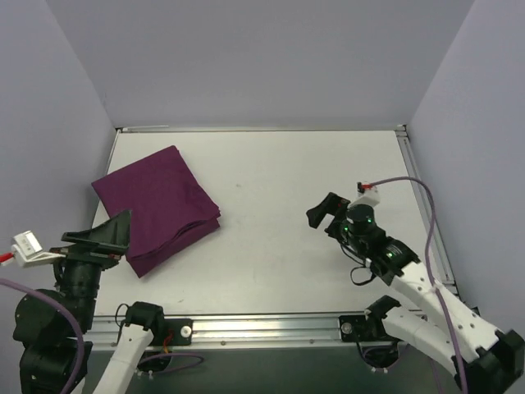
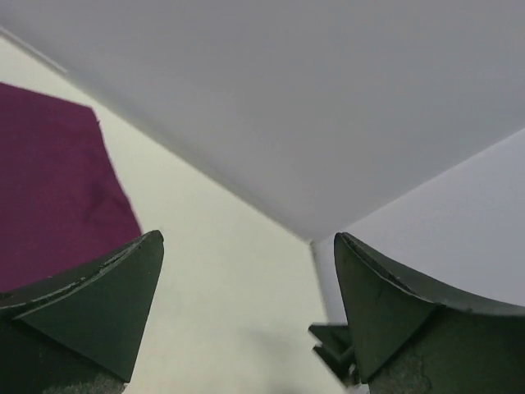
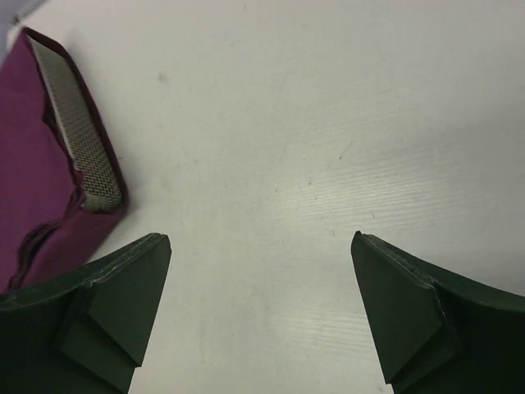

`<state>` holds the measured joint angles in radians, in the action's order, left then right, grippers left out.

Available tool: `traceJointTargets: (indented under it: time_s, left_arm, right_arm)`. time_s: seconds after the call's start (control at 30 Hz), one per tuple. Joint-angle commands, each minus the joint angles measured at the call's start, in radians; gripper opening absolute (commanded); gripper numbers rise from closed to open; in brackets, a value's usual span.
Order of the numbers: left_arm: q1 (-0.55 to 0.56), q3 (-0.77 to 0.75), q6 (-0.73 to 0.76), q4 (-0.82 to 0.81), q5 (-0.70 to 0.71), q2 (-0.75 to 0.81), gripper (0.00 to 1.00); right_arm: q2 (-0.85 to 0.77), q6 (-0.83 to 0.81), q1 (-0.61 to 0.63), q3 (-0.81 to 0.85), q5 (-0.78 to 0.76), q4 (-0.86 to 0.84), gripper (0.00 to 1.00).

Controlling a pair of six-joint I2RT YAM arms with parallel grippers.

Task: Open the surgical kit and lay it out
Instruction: Open the surgical kit at the center of the board.

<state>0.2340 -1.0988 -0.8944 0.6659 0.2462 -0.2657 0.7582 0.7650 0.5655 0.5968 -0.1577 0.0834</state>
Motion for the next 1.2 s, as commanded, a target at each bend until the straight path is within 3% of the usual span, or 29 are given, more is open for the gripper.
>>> traceJointTargets:
  time_s: [0.0, 0.1, 0.2, 0.33, 0.43, 0.57, 0.77, 1.03, 1.17]
  left_arm:
    - [0.004, 0.031, 0.245, 0.192, -0.18, -0.056, 0.94]
    - [0.005, 0.08, 0.192, 0.179, -0.246, -0.056, 0.94]
    - [0.005, 0.108, 0.208, 0.161, -0.284, -0.034, 0.94]
    - [0.005, 0.008, 0.232, 0.327, -0.178, -0.124, 0.94]
    - [0.005, -0.111, 0.27, 0.458, -0.055, -0.248, 0.94]
    - [0.005, -0.185, 0.33, 0.515, -0.036, -0.308, 0.94]
    - [0.005, -0.13, 0.342, 0.466, -0.061, -0.245, 0.94]
    - [0.005, -0.116, 0.348, 0.452, -0.084, -0.27, 0.94]
    - [0.005, -0.124, 0.35, 0.448, -0.09, -0.268, 0.94]
  right_arm:
    - [0.182, -0.036, 0.013, 0.03, 0.081, -0.172, 1.0]
    - [0.415, -0.04, 0.058, 0.107, 0.205, -0.416, 1.0]
    - [0.643, -0.04, 0.135, 0.22, 0.199, -0.605, 0.98]
    - [0.925, 0.036, 0.249, 0.355, 0.185, -0.77, 0.95]
    - [1.045, 0.086, 0.327, 0.463, 0.092, -0.763, 0.95]
    - [1.136, 0.14, 0.401, 0.557, -0.008, -0.714, 0.95]
    - [1.205, 0.201, 0.456, 0.6, -0.063, -0.734, 0.98]
    - [1.328, 0.347, 0.462, 0.722, -0.08, -0.602, 0.98]
    - [1.353, 0.41, 0.462, 0.762, -0.131, -0.519, 0.89]
